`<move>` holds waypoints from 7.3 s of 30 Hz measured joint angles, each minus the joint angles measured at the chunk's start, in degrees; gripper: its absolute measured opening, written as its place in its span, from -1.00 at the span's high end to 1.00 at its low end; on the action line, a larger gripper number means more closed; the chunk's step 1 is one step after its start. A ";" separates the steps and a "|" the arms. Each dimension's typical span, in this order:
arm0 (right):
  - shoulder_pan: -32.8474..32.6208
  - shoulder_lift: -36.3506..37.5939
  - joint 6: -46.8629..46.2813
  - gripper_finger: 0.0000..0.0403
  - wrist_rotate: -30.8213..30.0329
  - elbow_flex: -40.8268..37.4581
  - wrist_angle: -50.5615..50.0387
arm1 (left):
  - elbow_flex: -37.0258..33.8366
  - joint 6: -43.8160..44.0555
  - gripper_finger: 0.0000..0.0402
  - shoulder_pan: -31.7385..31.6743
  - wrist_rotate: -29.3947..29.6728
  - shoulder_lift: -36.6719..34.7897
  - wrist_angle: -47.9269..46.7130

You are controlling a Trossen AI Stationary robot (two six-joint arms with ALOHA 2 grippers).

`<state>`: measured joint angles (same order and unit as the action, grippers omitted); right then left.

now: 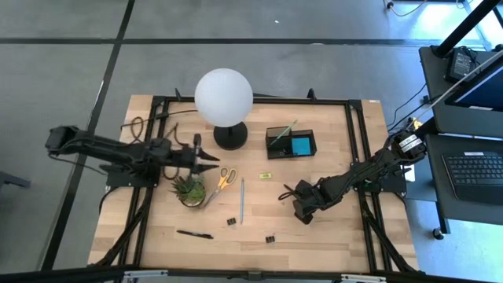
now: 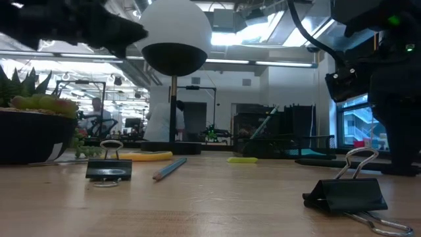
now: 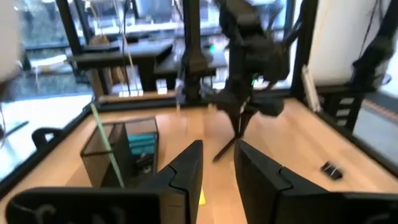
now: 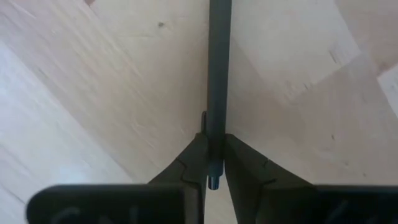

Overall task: Pick and place office supplies into organizer
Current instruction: Put the right black pen into the desk organizer

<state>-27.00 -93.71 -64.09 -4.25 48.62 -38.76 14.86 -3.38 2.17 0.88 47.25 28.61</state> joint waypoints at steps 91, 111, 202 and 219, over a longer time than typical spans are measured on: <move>0.28 0.02 7.47 0.75 -0.69 0.00 4.41 | 59.03 -14.35 0.36 -0.66 -9.33 77.87 -16.44; 0.35 0.11 7.08 0.75 -0.65 0.02 3.73 | 59.03 -19.93 0.36 -0.65 -2.92 67.29 -27.19; 24.44 -5.66 100.07 0.75 -62.61 29.55 -34.27 | 27.42 3.70 0.37 -2.95 2.71 28.56 -43.85; 25.12 -17.23 100.17 0.75 -66.46 29.53 -34.09 | 27.42 3.70 0.37 -2.97 2.71 28.61 -43.85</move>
<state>-1.88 -110.94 36.07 -70.72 78.15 -72.85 42.28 0.32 -0.80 3.60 75.85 -15.25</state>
